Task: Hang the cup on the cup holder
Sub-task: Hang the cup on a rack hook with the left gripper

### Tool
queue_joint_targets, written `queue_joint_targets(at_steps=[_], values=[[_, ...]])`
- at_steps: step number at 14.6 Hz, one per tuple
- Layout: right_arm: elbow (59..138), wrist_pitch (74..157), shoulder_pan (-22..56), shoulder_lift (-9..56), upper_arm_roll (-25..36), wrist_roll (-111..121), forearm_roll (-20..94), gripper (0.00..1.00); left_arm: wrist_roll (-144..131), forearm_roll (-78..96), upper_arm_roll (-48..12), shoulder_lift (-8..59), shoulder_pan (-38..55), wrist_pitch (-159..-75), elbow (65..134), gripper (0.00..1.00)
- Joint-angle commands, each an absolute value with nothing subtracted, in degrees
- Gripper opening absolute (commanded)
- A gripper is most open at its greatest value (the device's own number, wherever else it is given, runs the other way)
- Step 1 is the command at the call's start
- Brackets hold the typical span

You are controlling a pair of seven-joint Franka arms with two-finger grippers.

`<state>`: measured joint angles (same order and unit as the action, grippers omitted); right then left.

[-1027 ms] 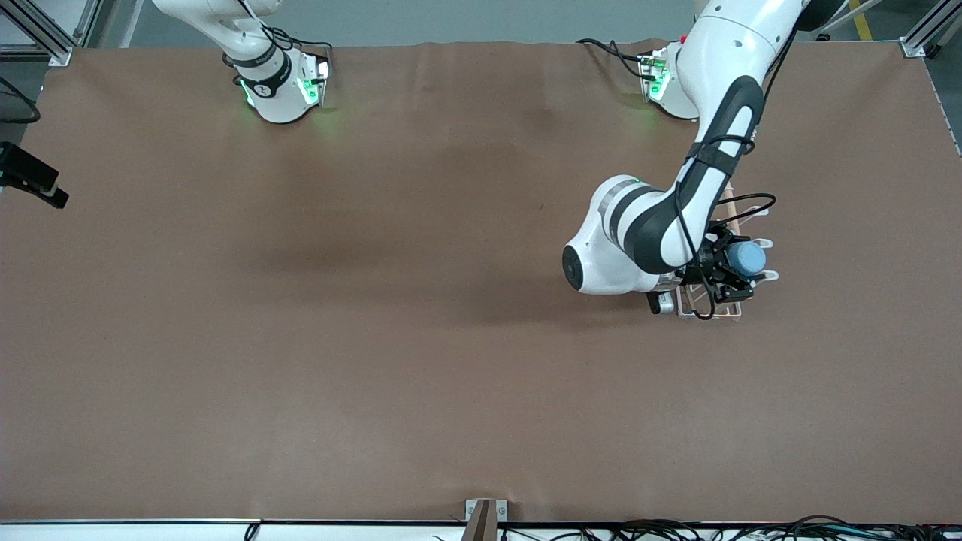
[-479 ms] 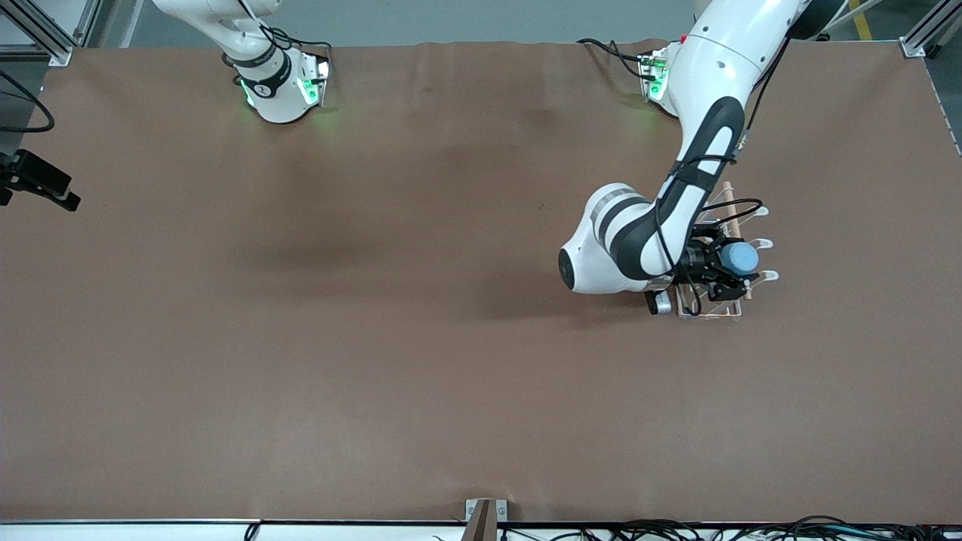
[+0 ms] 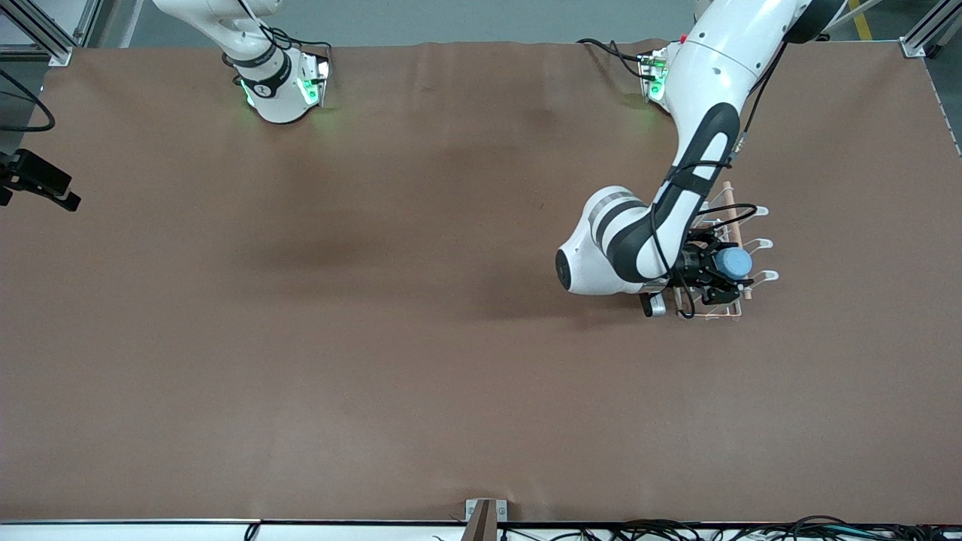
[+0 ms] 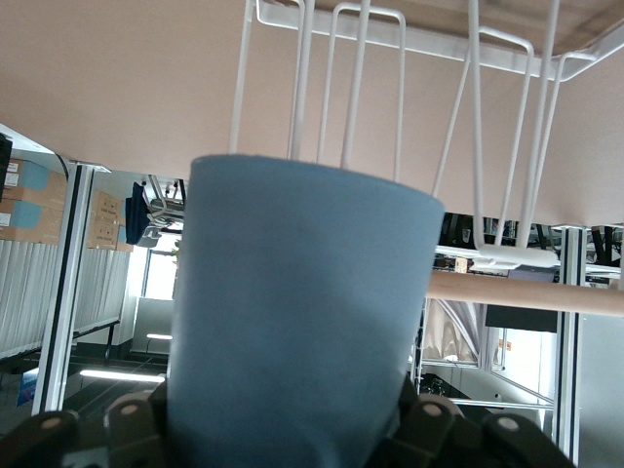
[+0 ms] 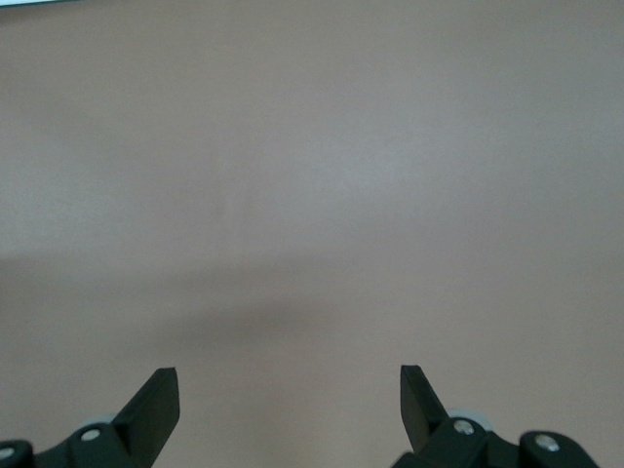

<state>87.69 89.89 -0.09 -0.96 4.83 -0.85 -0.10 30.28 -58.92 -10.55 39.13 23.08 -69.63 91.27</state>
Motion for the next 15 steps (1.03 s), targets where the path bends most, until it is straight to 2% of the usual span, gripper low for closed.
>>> queue_joint_targets(at_steps=[1, 5, 9, 12, 15], values=[[89.1, 90.6, -0.6, -2.5, 4.0, -1.8, -1.1, 1.00, 30.1, -61.0, -10.7, 39.1, 22.8, -69.7, 90.9, 1.00], [89.1, 90.5, -0.6, -2.5, 4.0, -1.8, -1.1, 1.00, 27.6, -59.8, -10.8, 38.3, 22.7, -69.7, 90.3, 1.00], [89.1, 90.4, -0.7, -2.5, 4.0, -1.8, -1.1, 1.00, 27.0, -53.5, -10.5, 35.2, 22.6, -69.3, 81.7, 1.00], [89.1, 90.5, -0.7, -2.5, 4.0, -1.8, -1.1, 1.00, 17.9, -38.7, -10.9, 34.0, 18.8, -69.5, 72.0, 1.00], [89.0, 90.6, -0.7, -2.4, 4.0, -1.8, -1.1, 1.00, 0.1, -31.5, -12.1, 33.1, 19.1, -74.2, 71.0, 1.00]])
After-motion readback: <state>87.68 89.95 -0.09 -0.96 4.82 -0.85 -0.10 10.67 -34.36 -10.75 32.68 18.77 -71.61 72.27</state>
